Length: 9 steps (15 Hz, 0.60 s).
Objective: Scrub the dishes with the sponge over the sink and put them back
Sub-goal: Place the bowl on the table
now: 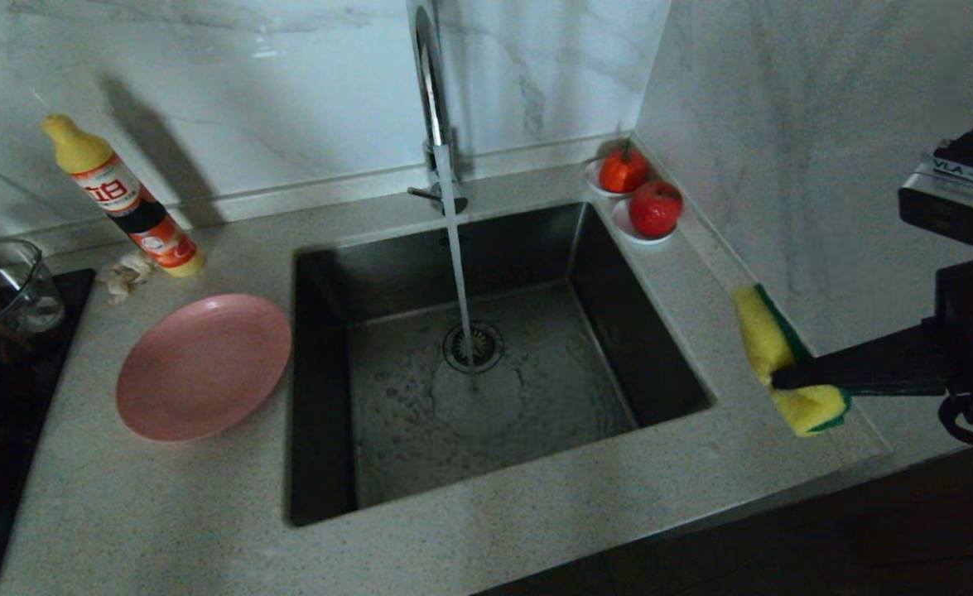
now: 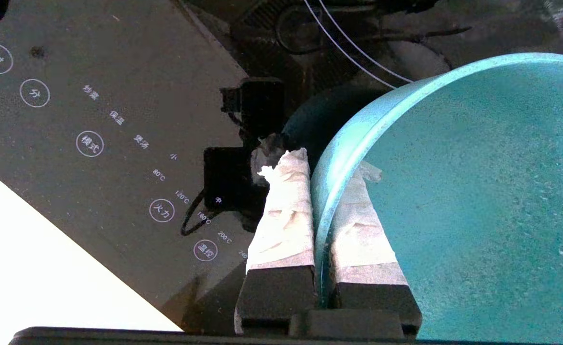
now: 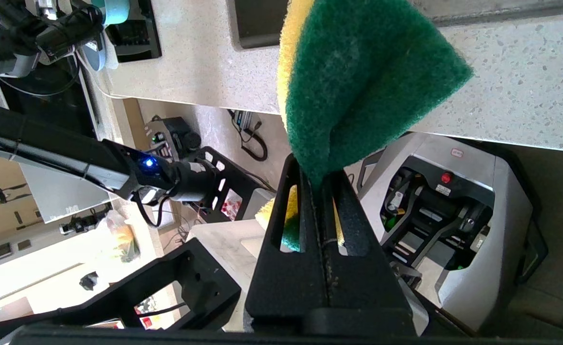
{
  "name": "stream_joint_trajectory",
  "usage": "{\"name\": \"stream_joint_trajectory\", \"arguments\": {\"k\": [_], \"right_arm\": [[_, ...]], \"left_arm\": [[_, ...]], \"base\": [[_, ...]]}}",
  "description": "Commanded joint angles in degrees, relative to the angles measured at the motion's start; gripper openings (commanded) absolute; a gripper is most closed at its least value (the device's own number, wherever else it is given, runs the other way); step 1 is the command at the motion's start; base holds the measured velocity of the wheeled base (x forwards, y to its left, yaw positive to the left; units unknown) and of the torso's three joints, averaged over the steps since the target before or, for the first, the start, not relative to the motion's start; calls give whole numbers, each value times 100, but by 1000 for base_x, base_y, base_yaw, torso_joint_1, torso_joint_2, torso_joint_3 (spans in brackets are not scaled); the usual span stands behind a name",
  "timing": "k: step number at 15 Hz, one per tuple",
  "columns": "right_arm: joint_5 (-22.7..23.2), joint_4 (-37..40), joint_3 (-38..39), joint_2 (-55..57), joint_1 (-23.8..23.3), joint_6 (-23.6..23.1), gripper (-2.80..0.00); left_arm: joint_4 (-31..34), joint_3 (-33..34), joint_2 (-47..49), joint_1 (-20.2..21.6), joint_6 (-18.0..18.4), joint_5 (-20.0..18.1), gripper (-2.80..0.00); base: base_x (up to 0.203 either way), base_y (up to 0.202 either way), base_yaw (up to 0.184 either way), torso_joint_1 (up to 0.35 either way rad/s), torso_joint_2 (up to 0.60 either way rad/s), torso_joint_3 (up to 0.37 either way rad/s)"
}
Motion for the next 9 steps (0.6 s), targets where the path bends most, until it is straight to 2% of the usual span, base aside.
{"name": "stream_joint_trajectory", "arguments": {"k": [1,5,6,9], "right_arm": [[17,20,10,5,3,21,-280],[26,20,10,9,3,21,-280],[26,20,10,15,3,21,-280],[26,20,10,31,3,30,-280]], "left_arm": [[-21,9,47,-2,32,2,-280],[-25,27,156,-4,150,15,-280],[-22,37,191,1,179,15,0],[-39,31,231,3,212,15,0]], "base": [[0,0,0,0,0,0],[0,0,0,0,0,0],[0,0,0,0,0,0],[0,0,0,0,0,0]]}}
